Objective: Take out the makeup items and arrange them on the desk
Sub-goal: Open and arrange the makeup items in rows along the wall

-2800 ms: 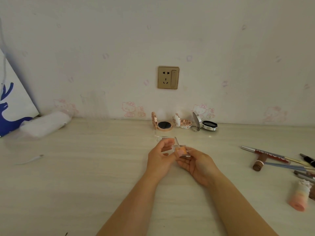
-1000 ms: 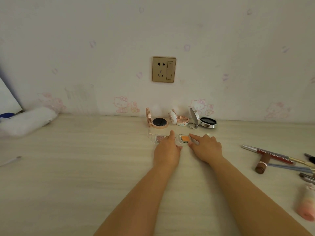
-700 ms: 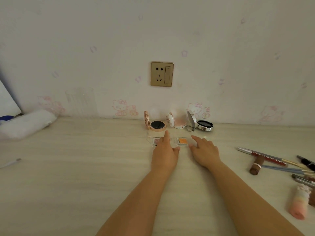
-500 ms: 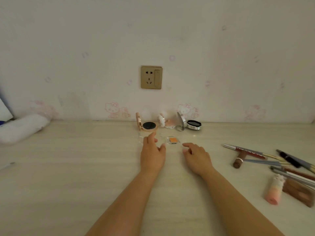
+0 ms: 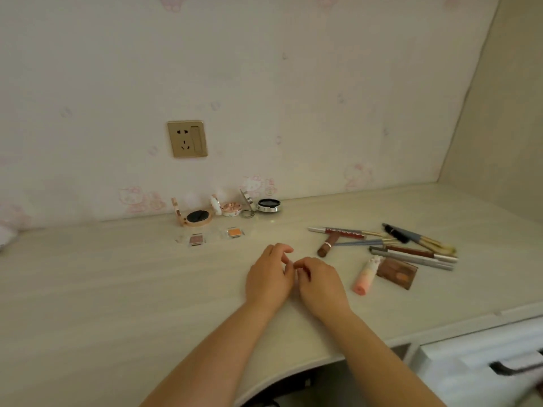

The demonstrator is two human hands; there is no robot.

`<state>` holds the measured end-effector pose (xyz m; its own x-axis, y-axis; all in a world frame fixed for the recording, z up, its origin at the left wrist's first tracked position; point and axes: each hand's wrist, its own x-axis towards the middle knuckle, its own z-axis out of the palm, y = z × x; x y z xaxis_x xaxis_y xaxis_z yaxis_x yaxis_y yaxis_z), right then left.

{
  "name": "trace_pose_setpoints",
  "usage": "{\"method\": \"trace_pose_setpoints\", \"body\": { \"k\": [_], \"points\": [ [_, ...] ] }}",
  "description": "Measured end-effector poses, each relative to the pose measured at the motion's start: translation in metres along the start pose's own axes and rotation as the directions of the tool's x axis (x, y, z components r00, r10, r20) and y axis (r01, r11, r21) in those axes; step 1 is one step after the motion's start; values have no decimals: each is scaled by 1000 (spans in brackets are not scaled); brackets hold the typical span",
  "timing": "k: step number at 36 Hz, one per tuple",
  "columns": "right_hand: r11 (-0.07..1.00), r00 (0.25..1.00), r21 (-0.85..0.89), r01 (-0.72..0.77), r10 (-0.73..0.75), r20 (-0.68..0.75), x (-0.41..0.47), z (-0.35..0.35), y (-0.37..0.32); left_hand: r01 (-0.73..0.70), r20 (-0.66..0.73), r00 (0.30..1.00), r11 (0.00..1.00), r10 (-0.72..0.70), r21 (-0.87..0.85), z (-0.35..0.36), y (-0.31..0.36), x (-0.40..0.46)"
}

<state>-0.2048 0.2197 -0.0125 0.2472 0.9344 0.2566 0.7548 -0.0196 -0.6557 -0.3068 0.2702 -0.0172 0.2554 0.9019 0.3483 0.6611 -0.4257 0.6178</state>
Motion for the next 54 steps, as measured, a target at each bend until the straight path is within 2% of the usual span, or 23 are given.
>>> {"method": "trace_pose_setpoints", "body": {
  "k": [7,12,17,23,28,31,37,41,44,48,51,52,54],
  "points": [
    [993,948,-118,-2,-36,-317,-19,-50,43,-70,43,997,997,69,29,33,40,5],
    [972,931,-229,-48,-40,-364,-16,-69,71,-86,50,995,996,85,22,53,62,8],
    [952,896,-301,-60,-81,-437,-6,-79,90,-86,49,995,992,82,97,65,70,15],
    [952,895,-295,-81,-61,-441,8,-83,101,-73,27,997,981,69,178,76,70,24],
    [950,921,-284,-128,7,-390,23,-83,108,-61,13,998,960,60,273,80,75,39],
    [956,921,-262,-134,23,-388,28,-83,109,4,-37,999,945,9,328,81,76,51],
    [942,931,-277,-188,81,-357,37,-84,109,208,7,975,924,-222,322,87,61,61],
    [928,935,-317,-197,81,-345,38,-84,108,215,9,973,927,-229,307,87,58,61],
    [928,929,-321,-187,60,-366,37,-83,109,236,-3,971,951,-240,200,83,59,59],
    [958,886,-275,-80,-58,-460,34,-80,101,226,-10,974,974,-226,0,72,62,51],
    [971,842,-221,87,-190,-506,33,-76,80,167,-4,986,981,-168,-96,61,59,40],
    [983,860,-126,130,-175,-479,33,-74,70,138,-10,990,983,-140,-119,57,56,36],
    [978,939,176,110,-44,-340,32,-70,46,88,-25,995,982,-93,-166,47,50,27]
  ]
}}
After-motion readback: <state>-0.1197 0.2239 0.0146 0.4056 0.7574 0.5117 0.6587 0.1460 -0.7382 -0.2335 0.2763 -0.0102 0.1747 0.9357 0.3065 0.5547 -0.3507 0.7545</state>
